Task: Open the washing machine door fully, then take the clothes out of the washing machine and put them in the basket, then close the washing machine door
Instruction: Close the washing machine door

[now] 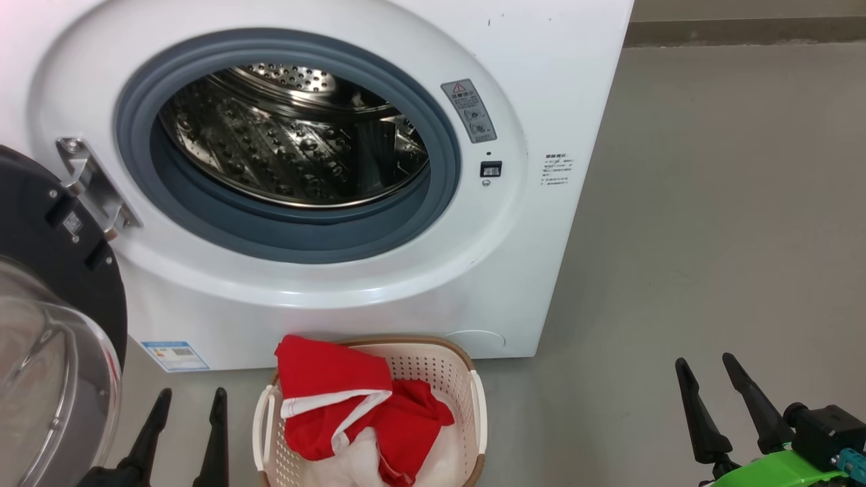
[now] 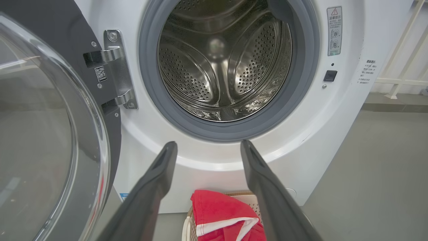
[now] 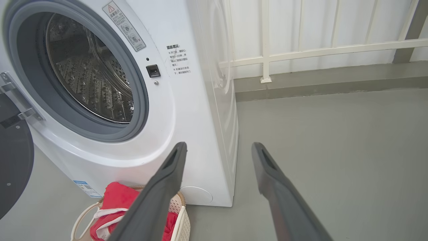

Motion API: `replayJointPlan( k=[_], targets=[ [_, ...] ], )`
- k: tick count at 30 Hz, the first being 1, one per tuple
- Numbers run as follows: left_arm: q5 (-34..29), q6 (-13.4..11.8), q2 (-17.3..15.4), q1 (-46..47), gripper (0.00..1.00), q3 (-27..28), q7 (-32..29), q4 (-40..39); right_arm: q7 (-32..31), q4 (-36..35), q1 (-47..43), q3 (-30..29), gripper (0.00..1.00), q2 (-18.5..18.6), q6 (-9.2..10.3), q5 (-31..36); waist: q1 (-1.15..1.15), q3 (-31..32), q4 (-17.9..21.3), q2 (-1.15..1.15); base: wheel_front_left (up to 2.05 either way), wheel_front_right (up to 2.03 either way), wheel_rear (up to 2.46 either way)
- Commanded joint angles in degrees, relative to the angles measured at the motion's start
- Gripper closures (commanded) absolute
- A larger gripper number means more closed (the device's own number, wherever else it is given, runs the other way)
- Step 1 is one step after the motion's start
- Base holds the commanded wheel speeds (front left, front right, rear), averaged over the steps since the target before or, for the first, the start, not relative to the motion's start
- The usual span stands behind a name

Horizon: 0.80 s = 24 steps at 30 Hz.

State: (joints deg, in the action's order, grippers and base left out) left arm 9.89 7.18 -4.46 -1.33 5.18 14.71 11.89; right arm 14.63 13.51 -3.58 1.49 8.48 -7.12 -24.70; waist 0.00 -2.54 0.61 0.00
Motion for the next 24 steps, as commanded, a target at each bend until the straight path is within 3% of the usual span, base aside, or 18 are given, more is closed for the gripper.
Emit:
replayJointPlan(
  k=[1, 17, 24],
  targets=[
    [-0.22, 0.31, -0.60, 0.81, 0.00, 1.67, 0.29, -1.65, 0.37, -1.46, 1.12, 0.90, 0.00, 0.79, -0.36, 0.07, 0.00, 0.01, -0.02, 0.00, -0.84, 0.84, 0.00],
    [0.28, 0.31, -0.20, 0.54, 0.00, 1.94, 0.29, -2.59, 0.37, -1.80, 1.11, 0.52, 0.00, 0.71, -0.36, 0.24, 0.00, -0.45, -0.57, 0.00, -1.63, 1.63, 0.00],
    [0.47, 0.31, -0.15, 0.69, 0.00, 1.65, 0.29, -2.86, 0.37, -1.90, 1.35, 0.45, 0.00, 0.66, -0.36, 0.41, 0.00, -0.83, -0.82, 0.00, -0.85, 0.85, 0.00]
  ],
)
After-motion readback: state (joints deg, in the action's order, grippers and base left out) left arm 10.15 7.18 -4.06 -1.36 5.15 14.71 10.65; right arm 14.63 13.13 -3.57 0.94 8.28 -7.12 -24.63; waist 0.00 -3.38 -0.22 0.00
